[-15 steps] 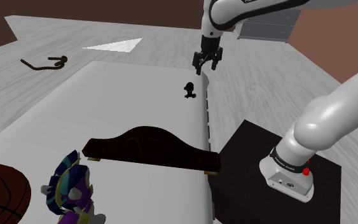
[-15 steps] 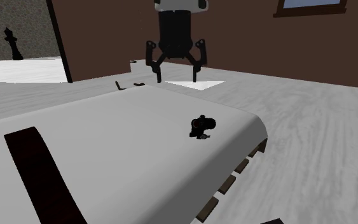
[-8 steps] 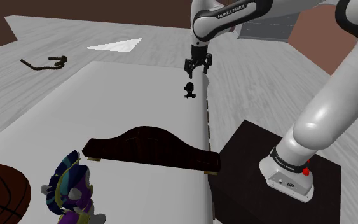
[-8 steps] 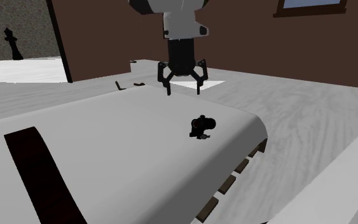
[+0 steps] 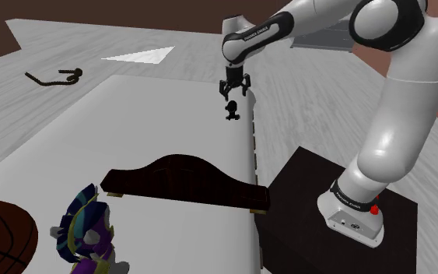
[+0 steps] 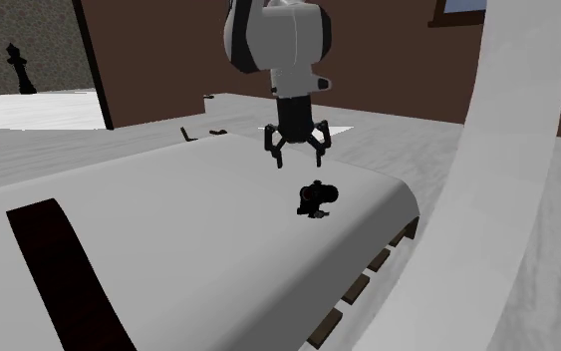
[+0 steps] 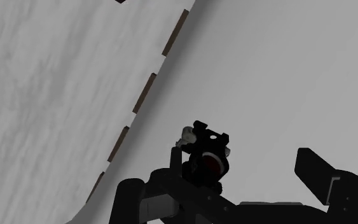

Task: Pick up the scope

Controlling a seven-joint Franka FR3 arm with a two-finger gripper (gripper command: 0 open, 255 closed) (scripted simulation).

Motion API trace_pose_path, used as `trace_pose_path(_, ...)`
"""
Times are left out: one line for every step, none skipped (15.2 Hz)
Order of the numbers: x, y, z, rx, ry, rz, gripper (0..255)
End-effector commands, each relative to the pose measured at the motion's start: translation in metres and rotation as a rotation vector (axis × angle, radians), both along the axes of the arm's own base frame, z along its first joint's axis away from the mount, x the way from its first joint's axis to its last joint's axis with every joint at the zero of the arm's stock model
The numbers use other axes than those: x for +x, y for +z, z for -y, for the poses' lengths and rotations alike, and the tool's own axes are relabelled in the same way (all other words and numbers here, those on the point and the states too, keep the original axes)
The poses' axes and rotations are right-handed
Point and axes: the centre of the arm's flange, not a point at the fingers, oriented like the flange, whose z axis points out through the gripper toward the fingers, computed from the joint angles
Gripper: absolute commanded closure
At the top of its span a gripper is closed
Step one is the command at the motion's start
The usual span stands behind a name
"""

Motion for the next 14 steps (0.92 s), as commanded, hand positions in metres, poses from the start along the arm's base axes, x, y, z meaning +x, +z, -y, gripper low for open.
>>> trace_pose_path(0.02,-0.018,0.016,-0.01,-0.025,-0.012,0)
trace_pose_path(0.028,-0.027,0.022,-0.014,-0.037,-0.018,0)
trace_pose_path(0.036,-0.035,0.029,-0.019,-0.05,-0.023,0)
trace_pose_path(0.044,-0.044,0.036,-0.023,-0.062,-0.029,0)
trace_pose_path(0.051,-0.053,0.043,-0.027,-0.074,-0.035,0)
trace_pose_path(0.059,-0.062,0.05,-0.032,-0.087,-0.041,0)
trace_pose_path(0.065,-0.069,0.056,-0.036,-0.097,-0.045,0)
trace_pose_path(0.065,-0.075,0.056,-0.036,-0.097,-0.045,0)
trace_pose_path(0.065,-0.08,0.056,-0.036,-0.097,-0.045,0)
trace_pose_path(0.065,-0.085,0.056,-0.036,-0.097,-0.045,0)
trace_pose_path(0.065,-0.091,0.056,-0.036,-0.097,-0.045,0)
trace_pose_path(0.065,-0.096,0.056,-0.036,-0.097,-0.045,0)
trace_pose_path(0.065,-0.101,0.056,-0.036,-0.097,-0.045,0)
trace_pose_path(0.065,-0.106,0.056,-0.036,-0.097,-0.045,0)
